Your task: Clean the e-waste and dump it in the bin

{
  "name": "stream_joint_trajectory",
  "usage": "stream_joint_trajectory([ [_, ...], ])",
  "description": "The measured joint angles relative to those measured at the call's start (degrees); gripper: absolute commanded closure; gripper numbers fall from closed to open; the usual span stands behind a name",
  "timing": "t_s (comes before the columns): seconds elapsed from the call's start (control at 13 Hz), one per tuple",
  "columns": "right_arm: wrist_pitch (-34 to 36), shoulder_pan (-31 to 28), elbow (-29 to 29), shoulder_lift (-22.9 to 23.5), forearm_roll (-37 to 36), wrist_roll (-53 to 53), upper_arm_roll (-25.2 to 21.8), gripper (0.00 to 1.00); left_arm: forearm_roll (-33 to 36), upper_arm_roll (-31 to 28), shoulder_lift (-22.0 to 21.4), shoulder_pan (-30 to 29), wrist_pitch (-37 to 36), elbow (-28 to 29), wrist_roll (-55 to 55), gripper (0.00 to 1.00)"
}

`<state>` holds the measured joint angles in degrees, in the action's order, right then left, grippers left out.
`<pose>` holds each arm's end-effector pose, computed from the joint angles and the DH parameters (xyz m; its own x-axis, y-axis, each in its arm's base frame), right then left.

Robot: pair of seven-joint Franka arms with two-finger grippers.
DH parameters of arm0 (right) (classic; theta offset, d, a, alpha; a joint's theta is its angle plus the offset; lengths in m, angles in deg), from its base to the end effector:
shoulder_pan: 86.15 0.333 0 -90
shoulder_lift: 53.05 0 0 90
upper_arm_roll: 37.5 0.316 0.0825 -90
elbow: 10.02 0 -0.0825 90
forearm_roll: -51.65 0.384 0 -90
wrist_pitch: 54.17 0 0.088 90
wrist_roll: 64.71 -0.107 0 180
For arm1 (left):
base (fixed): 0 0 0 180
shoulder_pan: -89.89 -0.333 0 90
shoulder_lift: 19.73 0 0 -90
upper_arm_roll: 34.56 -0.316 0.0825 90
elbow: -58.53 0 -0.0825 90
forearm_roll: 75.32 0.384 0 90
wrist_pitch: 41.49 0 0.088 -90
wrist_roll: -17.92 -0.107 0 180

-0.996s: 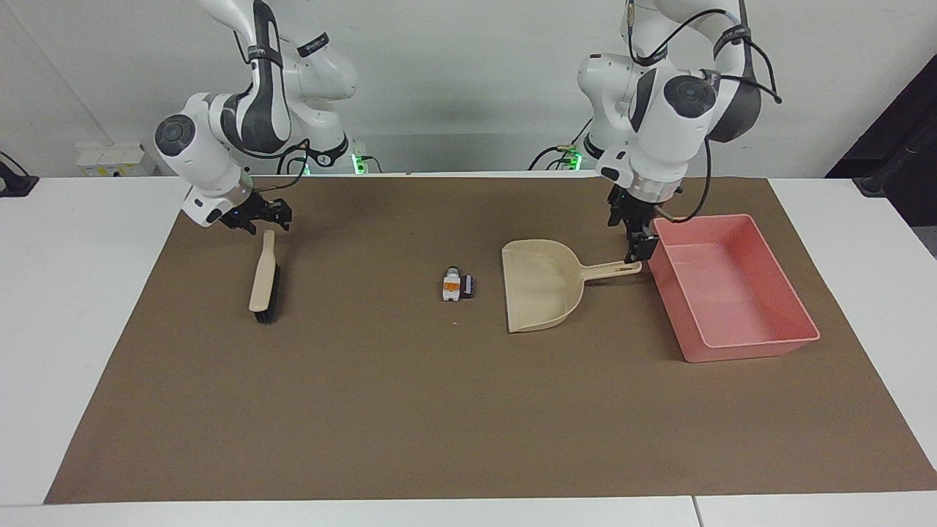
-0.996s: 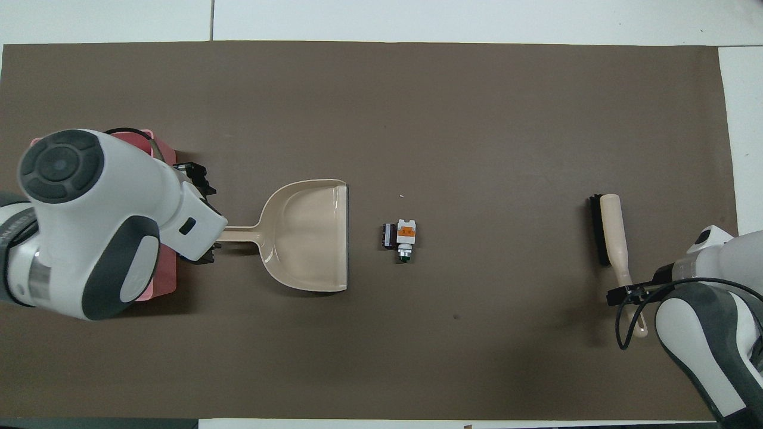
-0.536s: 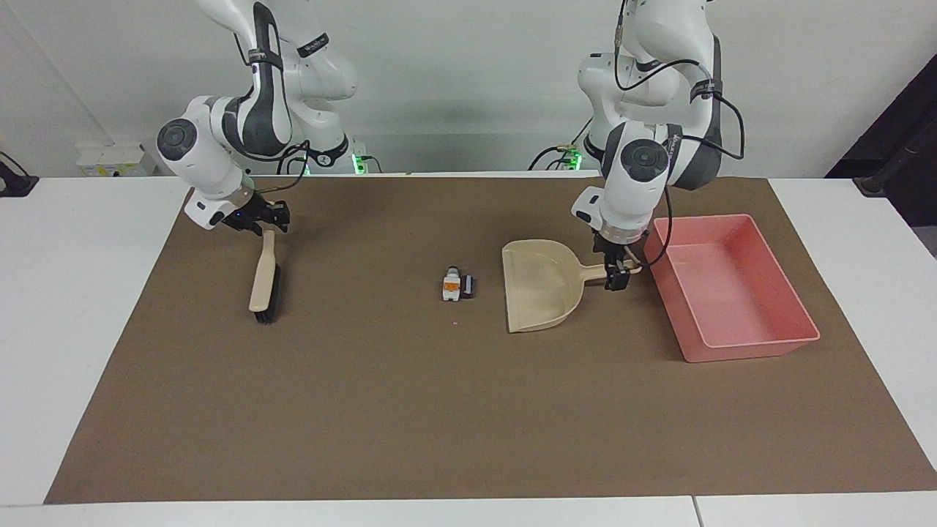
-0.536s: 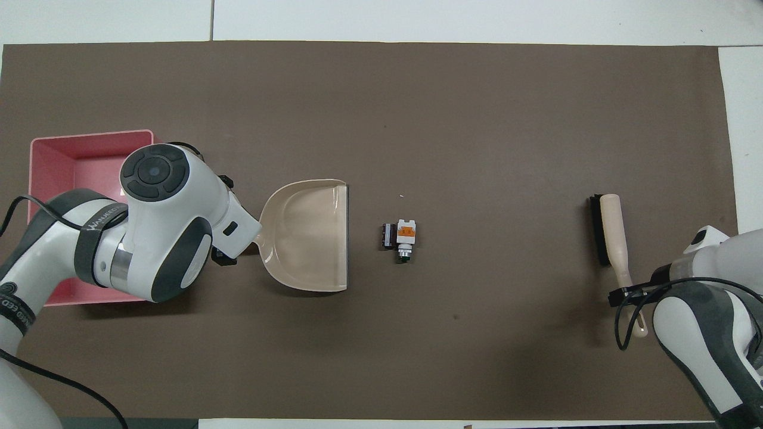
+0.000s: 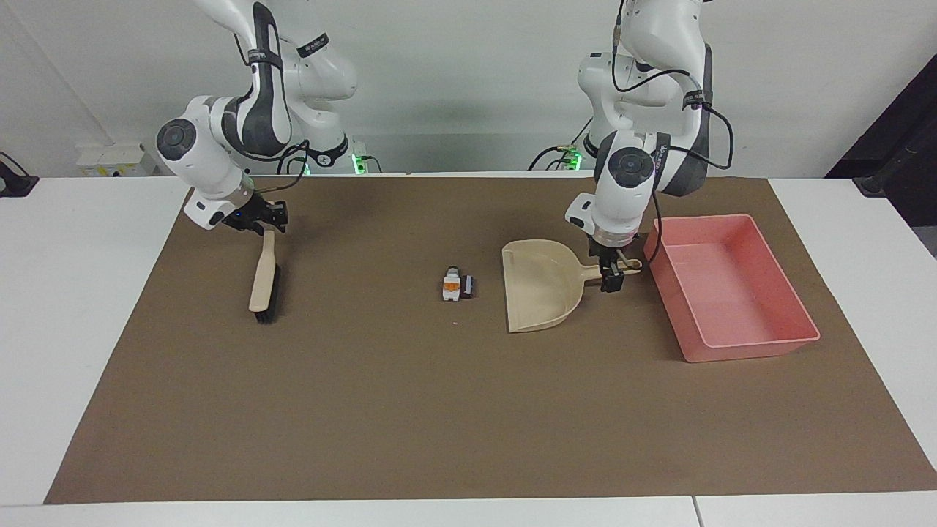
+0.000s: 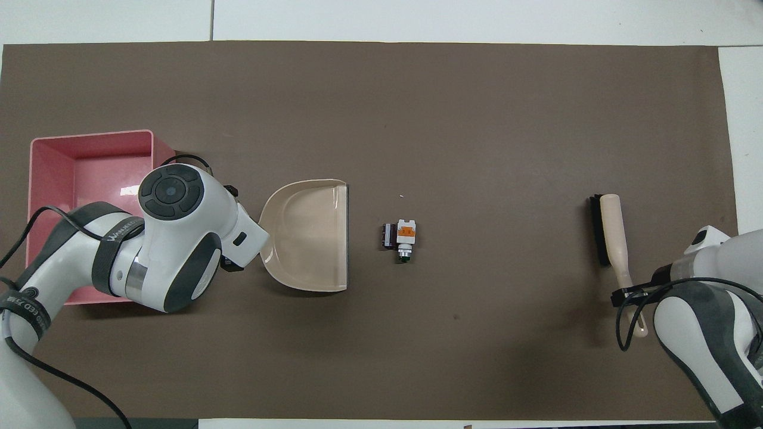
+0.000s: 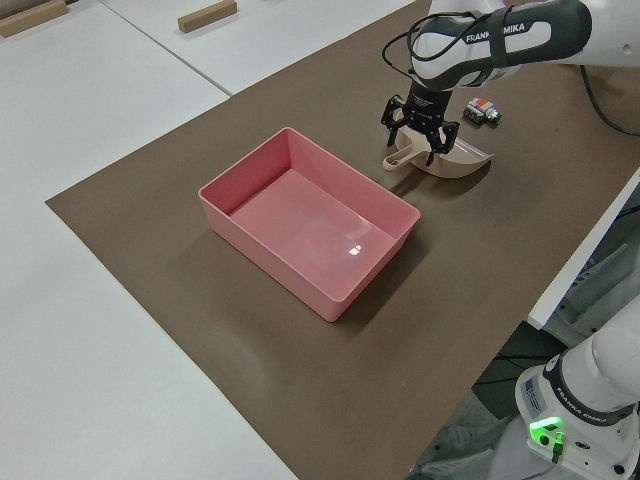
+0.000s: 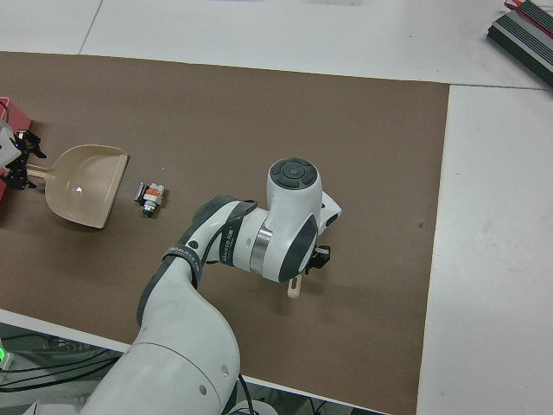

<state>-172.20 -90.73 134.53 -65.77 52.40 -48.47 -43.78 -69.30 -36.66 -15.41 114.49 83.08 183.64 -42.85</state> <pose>0.4049 -0.0760 0.3394 0.9701 0.1007 -0.2209 0.0802 -0.9918 -0.0996 0.4947 -0.2007 0.3478 0.0517 -0.9919 -0.1157 -0.9978 -0.0561 0.0352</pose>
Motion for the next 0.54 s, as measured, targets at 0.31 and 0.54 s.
stream_joint_trajectory([
  [0.31,0.0,-0.2,0.0,0.0,0.0,0.0,0.0,0.85,0.0,0.0,0.0,0.5,0.2,0.3,1.9,0.14],
  [0.54,0.0,-0.2,0.0,0.0,0.0,0.1,0.0,0.96,0.0,0.1,0.0,1.4,0.2,0.4,2.4,0.40],
])
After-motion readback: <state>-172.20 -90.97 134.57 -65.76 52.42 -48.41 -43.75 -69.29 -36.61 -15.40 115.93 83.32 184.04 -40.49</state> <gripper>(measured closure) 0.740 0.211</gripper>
